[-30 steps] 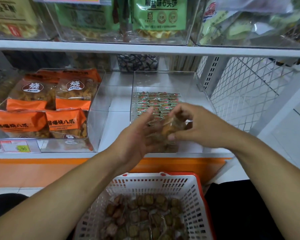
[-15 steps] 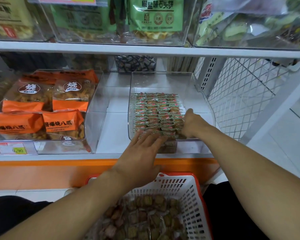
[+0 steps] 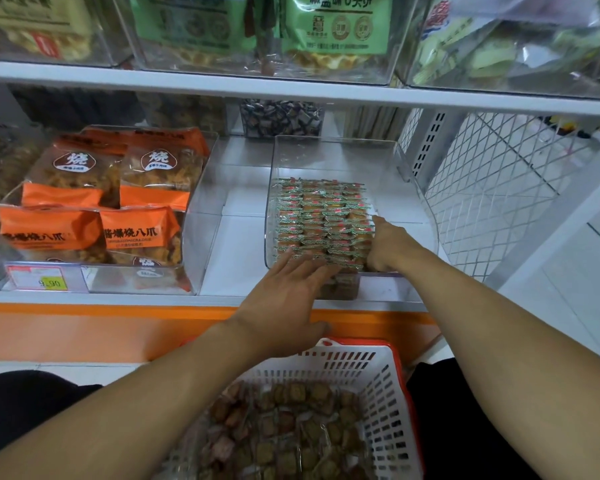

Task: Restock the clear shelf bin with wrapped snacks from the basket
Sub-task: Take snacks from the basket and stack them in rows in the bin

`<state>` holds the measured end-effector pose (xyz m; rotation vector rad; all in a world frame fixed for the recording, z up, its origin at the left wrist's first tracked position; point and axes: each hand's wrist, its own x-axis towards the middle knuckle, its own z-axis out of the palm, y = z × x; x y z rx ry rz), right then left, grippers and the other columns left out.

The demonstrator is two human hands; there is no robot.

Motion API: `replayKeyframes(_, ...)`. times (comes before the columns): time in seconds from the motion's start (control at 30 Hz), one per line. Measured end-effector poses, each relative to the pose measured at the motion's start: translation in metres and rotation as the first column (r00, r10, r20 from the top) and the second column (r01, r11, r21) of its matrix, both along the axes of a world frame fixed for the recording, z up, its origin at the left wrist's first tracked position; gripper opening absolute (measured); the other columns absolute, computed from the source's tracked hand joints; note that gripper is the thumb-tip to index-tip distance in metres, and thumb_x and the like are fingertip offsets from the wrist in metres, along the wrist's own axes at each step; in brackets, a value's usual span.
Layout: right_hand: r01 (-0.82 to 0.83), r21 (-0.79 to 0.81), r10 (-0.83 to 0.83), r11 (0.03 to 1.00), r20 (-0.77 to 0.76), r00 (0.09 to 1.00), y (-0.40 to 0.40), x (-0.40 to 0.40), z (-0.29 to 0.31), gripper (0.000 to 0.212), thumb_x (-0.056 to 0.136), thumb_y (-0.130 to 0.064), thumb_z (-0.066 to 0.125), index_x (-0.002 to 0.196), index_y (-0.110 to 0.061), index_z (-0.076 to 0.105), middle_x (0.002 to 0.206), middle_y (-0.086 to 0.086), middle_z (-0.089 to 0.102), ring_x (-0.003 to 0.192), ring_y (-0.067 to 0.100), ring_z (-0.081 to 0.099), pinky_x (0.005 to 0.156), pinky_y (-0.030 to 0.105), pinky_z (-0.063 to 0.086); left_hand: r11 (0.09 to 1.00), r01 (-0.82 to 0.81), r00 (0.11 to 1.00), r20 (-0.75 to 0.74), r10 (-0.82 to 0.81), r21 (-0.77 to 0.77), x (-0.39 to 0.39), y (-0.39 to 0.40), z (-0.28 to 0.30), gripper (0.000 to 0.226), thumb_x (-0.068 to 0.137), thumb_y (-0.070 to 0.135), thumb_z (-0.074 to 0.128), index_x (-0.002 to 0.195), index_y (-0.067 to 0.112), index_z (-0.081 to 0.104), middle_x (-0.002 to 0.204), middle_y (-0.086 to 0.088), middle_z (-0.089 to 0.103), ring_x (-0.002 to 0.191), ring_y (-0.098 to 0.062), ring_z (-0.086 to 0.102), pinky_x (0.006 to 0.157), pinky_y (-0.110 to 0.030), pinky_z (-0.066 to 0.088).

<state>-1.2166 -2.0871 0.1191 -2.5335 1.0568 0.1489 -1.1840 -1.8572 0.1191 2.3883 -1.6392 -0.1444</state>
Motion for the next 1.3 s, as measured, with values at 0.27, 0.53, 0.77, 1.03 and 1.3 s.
replayKeyframes(0.27,-0.126,-0.223,0.109,0.967,-0.086,0.99,0.024,-0.014,0.042,0.069,0.088,0.007,0.058,0.151,-0.006,0.031,0.124,0.024,0.061,0.112,0.039,0.061,0.085,0.037,0.049,0.995,0.006,0.998,-0.065,-0.012,-0.095,-0.004,0.006,0.012,0.081,0.085,0.036,0.073,0.155,0.021,0.035,0.162,-0.004,0.035,0.153,-0.021,0.021,0.126,-0.03,0.005)
replayKeyframes(0.53,-0.677,0.074,0.665,0.733,-0.287,0.689,0.113,-0.072,0.09,0.019,0.079,-0.008,0.062,0.075,-0.023,0.074,0.067,-0.01,0.069,0.067,0.011,0.067,0.058,0.018,0.053,0.998,-0.043,0.978,-0.207,0.035,-0.038,-0.014,0.04,-0.006,0.013,0.085,0.028,0.07,0.084,0.029,0.057,0.086,0.003,0.067,0.079,-0.02,0.063,0.066,-0.032,0.049)
replayKeyframes(0.77,-0.664,0.409,0.768,0.626,-0.472,0.433,0.156,-0.114,-0.125,0.032,0.099,-0.019,0.053,0.129,-0.012,0.062,0.123,0.015,0.065,0.11,0.034,0.063,0.092,0.038,0.052,0.755,0.045,0.783,-0.492,0.38,0.654,-0.052,0.102,-0.168,0.048,0.092,0.033,0.069,0.136,0.019,0.055,0.138,-0.01,0.059,0.123,-0.027,0.055,0.099,-0.034,0.045)
replayKeyframes(1.03,-0.594,0.333,0.679,0.732,-0.434,0.593,0.164,-0.165,-0.297,0.089,0.095,-0.031,0.058,0.161,-0.026,-0.003,0.166,0.017,0.006,0.146,0.047,0.021,0.113,0.063,0.031,0.734,-0.159,0.677,-0.468,0.568,0.661,-0.094,0.098,-0.285,0.058,0.095,0.035,0.066,0.147,0.016,0.046,0.147,-0.009,0.051,0.133,-0.027,0.051,0.109,-0.035,0.041)
replayKeyframes(1.3,-0.56,0.399,0.673,0.726,-0.249,0.696,0.159,-0.161,-0.342,0.106,0.094,-0.01,0.055,0.151,-0.042,-0.028,0.168,0.016,0.0,0.086,0.036,0.062,0.057,0.036,0.045,0.803,-0.029,0.786,-0.483,0.386,0.595,-0.105,0.085,-0.345,0.081,0.086,0.051,0.071,0.152,0.02,0.035,0.133,-0.012,0.06,0.113,-0.034,0.061,0.085,-0.037,0.047)
